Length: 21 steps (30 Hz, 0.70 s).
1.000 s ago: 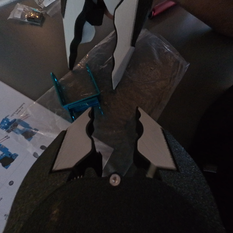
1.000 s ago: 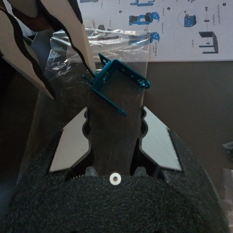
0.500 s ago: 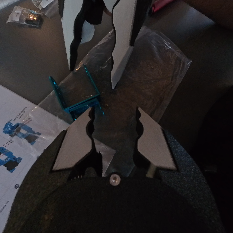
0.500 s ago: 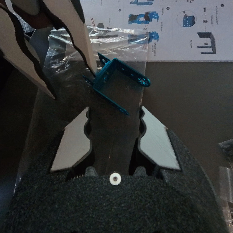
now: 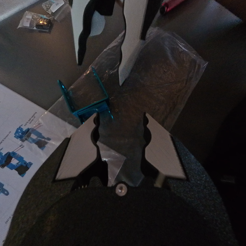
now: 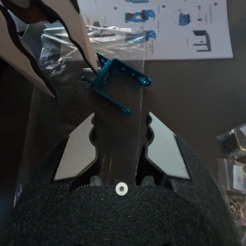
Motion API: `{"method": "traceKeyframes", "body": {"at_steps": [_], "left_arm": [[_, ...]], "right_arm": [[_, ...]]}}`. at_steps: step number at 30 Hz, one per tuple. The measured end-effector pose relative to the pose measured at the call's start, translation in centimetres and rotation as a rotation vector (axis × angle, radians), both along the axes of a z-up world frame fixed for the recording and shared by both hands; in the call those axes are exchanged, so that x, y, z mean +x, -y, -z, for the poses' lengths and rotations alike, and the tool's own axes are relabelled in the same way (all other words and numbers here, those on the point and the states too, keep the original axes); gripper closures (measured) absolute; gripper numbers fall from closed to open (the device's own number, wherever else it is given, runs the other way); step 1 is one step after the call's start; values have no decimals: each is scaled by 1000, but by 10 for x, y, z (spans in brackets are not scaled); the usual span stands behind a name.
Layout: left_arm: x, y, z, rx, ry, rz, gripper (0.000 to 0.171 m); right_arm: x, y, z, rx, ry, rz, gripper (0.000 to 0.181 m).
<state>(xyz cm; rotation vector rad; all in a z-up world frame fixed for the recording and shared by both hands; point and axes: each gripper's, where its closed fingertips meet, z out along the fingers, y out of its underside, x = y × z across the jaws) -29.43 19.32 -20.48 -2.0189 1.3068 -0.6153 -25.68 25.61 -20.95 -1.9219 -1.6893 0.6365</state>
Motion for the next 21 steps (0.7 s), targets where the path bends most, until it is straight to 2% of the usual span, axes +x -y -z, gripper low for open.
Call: {"method": "traceKeyframes", "body": {"at_steps": [4, 7, 10, 13, 17, 21], "left_arm": [[0, -1, -3, 10, 17, -12, 106], [5, -2, -4, 9, 25, -6, 106], [3, -3, -4, 24, 9, -7, 106], [-3, -5, -5, 30, 6, -25, 106], [-10, -5, -1, 34, -14, -40, 106], [-21, -4, -8, 62, 2, -69, 106]], "right_arm": [[4, 7, 3, -84, -15, 20, 109], [-6, 16, 0, -68, -20, -19, 115], [-14, 24, 0, -77, -8, -38, 107], [-22, 33, -1, -99, -31, -65, 108], [-20, 29, 0, -59, 4, -56, 109], [-13, 19, -28, 41, -44, -24, 135]]}}
